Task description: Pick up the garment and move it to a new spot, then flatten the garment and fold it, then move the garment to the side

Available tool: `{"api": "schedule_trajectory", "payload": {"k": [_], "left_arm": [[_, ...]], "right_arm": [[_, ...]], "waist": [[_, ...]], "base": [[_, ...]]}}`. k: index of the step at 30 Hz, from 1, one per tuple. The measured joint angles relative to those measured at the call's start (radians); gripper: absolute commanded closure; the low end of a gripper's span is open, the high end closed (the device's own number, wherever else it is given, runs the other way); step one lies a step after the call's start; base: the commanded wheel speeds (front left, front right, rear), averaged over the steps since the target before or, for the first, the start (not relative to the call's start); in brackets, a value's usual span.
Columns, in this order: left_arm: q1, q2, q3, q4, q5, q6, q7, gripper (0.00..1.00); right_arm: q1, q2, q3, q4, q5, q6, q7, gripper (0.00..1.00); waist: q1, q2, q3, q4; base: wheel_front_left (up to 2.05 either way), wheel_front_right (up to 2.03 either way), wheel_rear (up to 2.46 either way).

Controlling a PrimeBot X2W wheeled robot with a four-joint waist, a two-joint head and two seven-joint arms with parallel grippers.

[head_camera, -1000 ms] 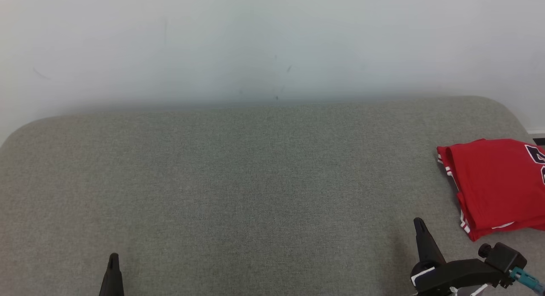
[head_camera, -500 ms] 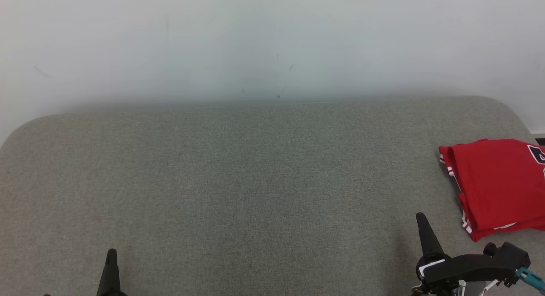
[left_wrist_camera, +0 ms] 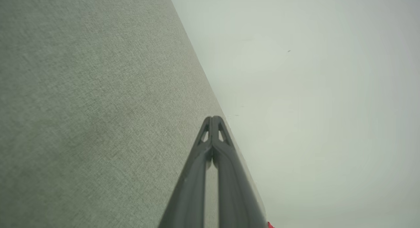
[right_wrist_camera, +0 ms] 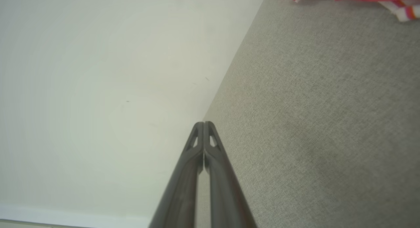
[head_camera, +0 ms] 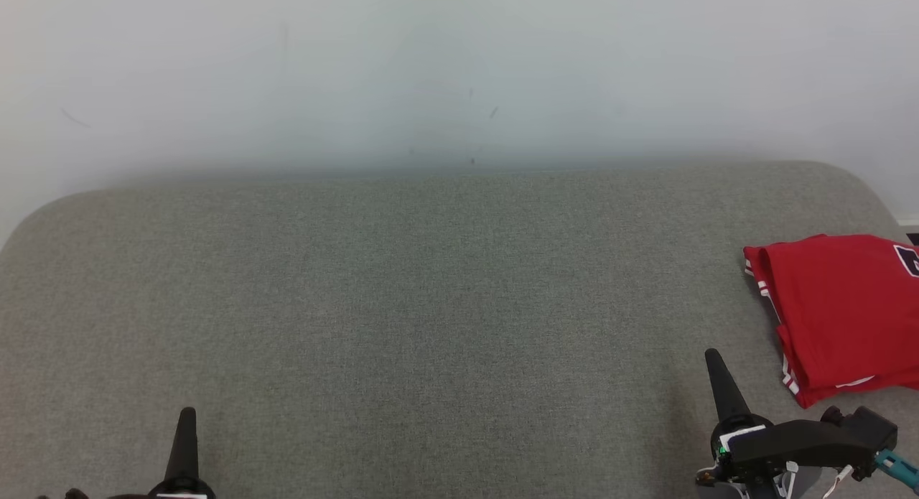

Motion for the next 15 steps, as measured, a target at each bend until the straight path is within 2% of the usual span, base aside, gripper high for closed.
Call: {"api": "schedule_trajectory", "payload": {"k": [15], "left_arm": [[-0.023, 0.001, 0.016, 0.011, -0.118, -0.007, 0.035, 1.00]], "right_arm": [[-0.019, 0.000, -0.008, 0.000, 0.129, 0.000, 0.021, 1.00]], "waist": [[0.0000, 0.0000, 0.003, 0.005]], "base": [[0.00, 0.00, 0.00]]}}
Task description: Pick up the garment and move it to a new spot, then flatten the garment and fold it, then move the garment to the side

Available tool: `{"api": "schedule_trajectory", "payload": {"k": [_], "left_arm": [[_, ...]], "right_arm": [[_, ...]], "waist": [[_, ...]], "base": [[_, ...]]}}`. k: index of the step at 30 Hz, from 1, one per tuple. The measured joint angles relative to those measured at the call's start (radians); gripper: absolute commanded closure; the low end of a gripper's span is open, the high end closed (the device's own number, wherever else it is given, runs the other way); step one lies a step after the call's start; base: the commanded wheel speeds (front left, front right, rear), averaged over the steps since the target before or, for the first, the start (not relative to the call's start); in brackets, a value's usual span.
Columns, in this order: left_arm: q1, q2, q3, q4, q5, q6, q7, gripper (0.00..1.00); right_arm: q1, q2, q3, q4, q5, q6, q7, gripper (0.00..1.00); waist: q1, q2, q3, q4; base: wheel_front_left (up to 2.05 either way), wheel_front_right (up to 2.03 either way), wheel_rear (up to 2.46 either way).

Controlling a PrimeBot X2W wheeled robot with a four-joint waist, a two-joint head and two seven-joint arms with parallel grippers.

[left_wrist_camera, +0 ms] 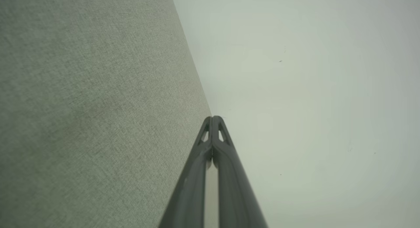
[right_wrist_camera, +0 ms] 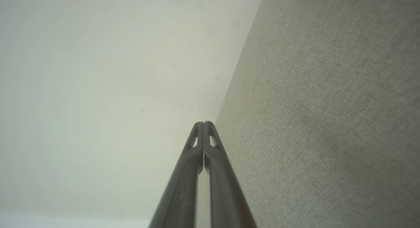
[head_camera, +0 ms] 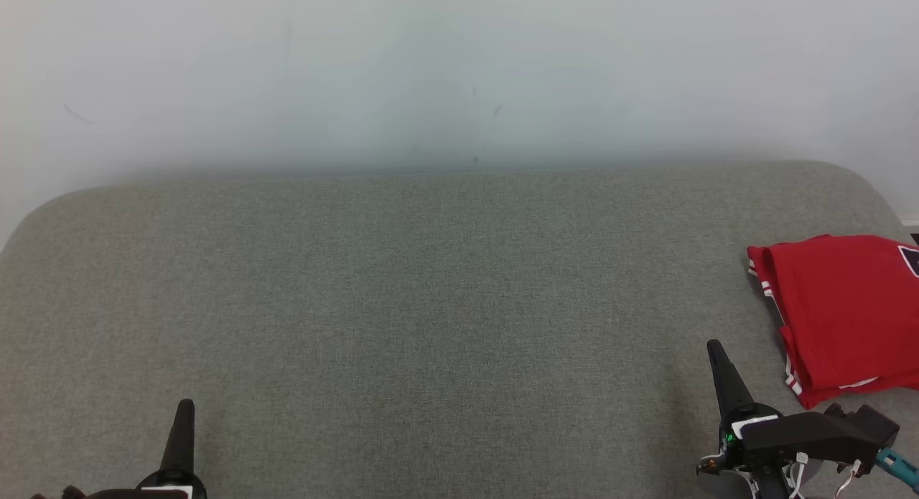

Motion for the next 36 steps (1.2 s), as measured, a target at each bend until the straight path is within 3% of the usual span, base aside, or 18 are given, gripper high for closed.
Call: {"api": "schedule_trajectory", "payload": {"k": [36], "left_arm": [[-0.045, 0.002, 0.028, 0.021, -0.249, -0.007, 0.073, 1.00]], "right_arm": [[-0.030, 0.000, -0.018, 0.000, 0.273, 0.000, 0.039, 1.00]], "waist": [[0.0000, 0.0000, 0.008, 0.013]], "base": [[0.00, 0.00, 0.00]]}}
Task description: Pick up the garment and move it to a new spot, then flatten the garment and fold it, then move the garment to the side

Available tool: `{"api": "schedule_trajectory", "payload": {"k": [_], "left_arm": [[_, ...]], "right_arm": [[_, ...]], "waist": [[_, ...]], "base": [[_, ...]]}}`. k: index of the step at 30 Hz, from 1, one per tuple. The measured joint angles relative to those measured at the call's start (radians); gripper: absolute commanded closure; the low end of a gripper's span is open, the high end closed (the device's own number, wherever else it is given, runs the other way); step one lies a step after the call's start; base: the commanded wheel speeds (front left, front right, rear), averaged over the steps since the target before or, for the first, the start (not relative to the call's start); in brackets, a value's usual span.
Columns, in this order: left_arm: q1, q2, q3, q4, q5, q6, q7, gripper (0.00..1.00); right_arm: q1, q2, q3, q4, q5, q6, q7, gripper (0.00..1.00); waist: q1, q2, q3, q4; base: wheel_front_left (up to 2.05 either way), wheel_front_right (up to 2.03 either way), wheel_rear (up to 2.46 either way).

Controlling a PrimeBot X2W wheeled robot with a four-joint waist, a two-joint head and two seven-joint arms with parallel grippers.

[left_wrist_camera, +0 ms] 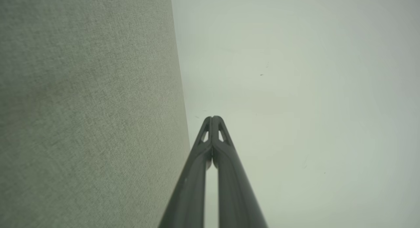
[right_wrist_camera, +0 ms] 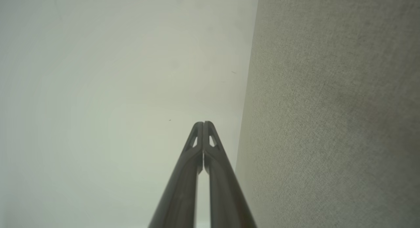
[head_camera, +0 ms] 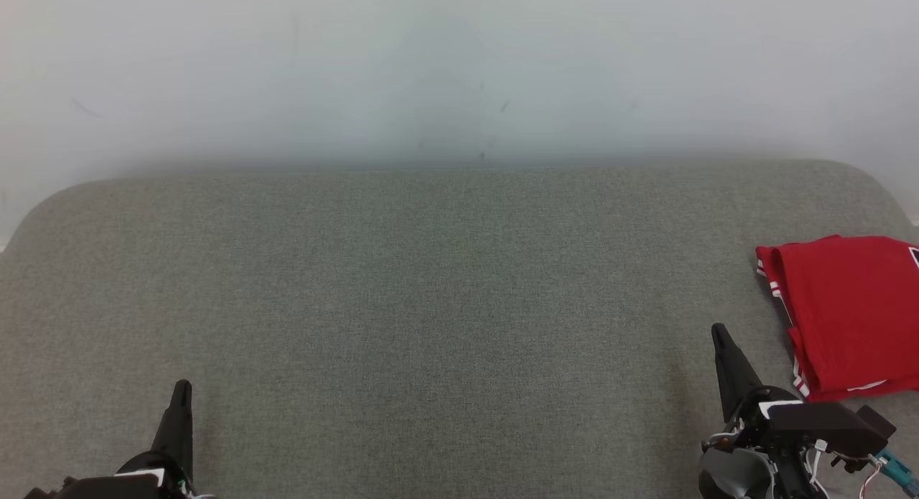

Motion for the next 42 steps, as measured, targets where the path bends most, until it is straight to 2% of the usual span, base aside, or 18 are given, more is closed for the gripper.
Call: {"api": "schedule_trajectory", "payload": {"k": [42], "left_arm": [[-0.003, 0.000, 0.002, 0.001, -0.007, 0.000, 0.001, 1.00]], "right_arm": [[-0.007, 0.000, -0.001, 0.000, 0.012, 0.000, 0.002, 1.00]], "waist": [[0.0000, 0.0000, 0.000, 0.000]], "base": [[0.00, 0.00, 0.00]]}}
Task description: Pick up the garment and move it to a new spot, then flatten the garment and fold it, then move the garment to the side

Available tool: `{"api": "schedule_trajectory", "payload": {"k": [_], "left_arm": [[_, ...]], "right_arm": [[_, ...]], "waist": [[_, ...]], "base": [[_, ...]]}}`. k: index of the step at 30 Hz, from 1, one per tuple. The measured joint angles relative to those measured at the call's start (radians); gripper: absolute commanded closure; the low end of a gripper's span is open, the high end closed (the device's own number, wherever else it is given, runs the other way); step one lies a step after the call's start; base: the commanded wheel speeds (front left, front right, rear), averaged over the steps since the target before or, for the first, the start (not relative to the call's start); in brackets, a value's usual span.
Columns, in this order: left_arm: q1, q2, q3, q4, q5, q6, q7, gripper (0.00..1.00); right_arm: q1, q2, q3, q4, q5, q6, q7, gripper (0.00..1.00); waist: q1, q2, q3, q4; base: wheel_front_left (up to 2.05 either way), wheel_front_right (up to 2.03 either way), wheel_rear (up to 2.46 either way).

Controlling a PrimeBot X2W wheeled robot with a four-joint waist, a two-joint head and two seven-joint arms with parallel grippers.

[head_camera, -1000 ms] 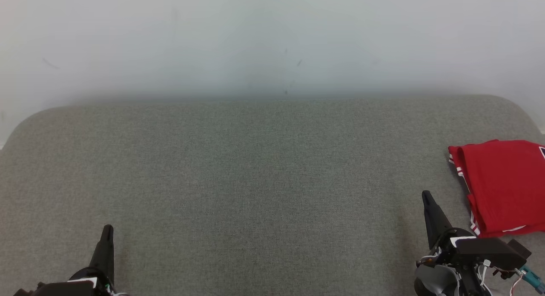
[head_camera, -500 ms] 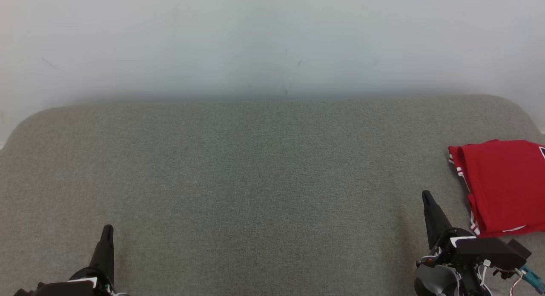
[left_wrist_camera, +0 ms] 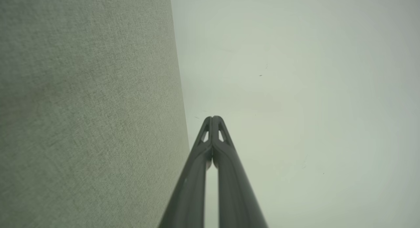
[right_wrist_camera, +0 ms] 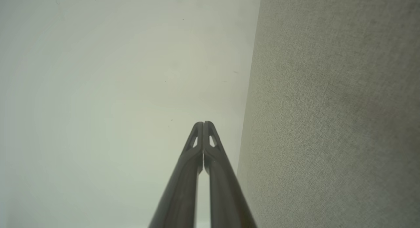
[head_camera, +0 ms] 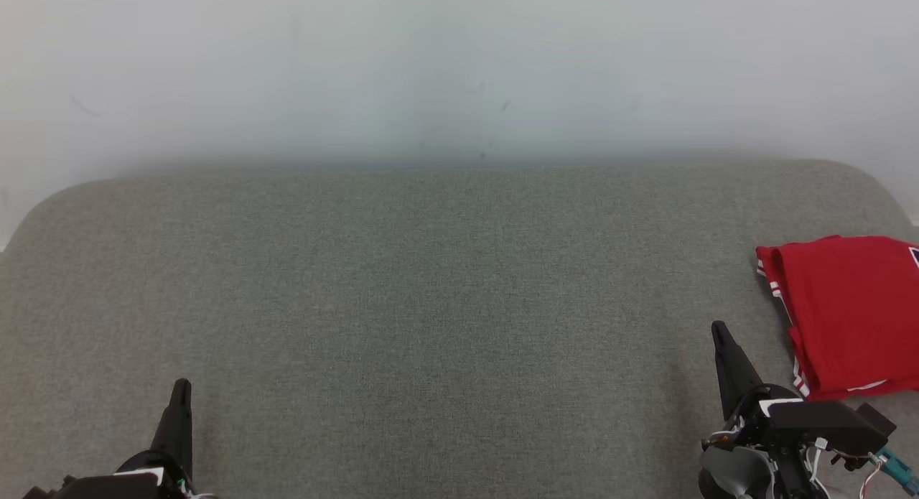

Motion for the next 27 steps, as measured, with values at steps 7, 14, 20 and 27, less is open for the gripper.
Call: {"api": "schedule_trajectory", "payload": {"k": [7, 14, 20, 27], "left_arm": [[0.000, 0.000, 0.000, 0.000, 0.000, 0.000, 0.000, 1.00], [0.000, 0.000, 0.000, 0.000, 0.000, 0.000, 0.000, 1.00], [0.000, 0.000, 0.000, 0.000, 0.000, 0.000, 0.000, 1.00], [0.000, 0.000, 0.000, 0.000, 0.000, 0.000, 0.000, 1.00]], "right_arm": [[0.000, 0.000, 0.000, 0.000, 0.000, 0.000, 0.000, 1.00], [0.000, 0.000, 0.000, 0.000, 0.000, 0.000, 0.000, 1.00], [0.000, 0.000, 0.000, 0.000, 0.000, 0.000, 0.000, 1.00], [0.000, 0.000, 0.000, 0.000, 0.000, 0.000, 0.000, 1.00]], "waist": [[0.0000, 0.0000, 0.000, 0.000], [0.0000, 0.0000, 0.000, 0.000], [0.0000, 0.0000, 0.000, 0.000], [0.0000, 0.0000, 0.000, 0.000]], "base": [[0.00, 0.00, 0.00], [0.00, 0.00, 0.00], [0.00, 0.00, 0.00], [0.00, 0.00, 0.00]]}}
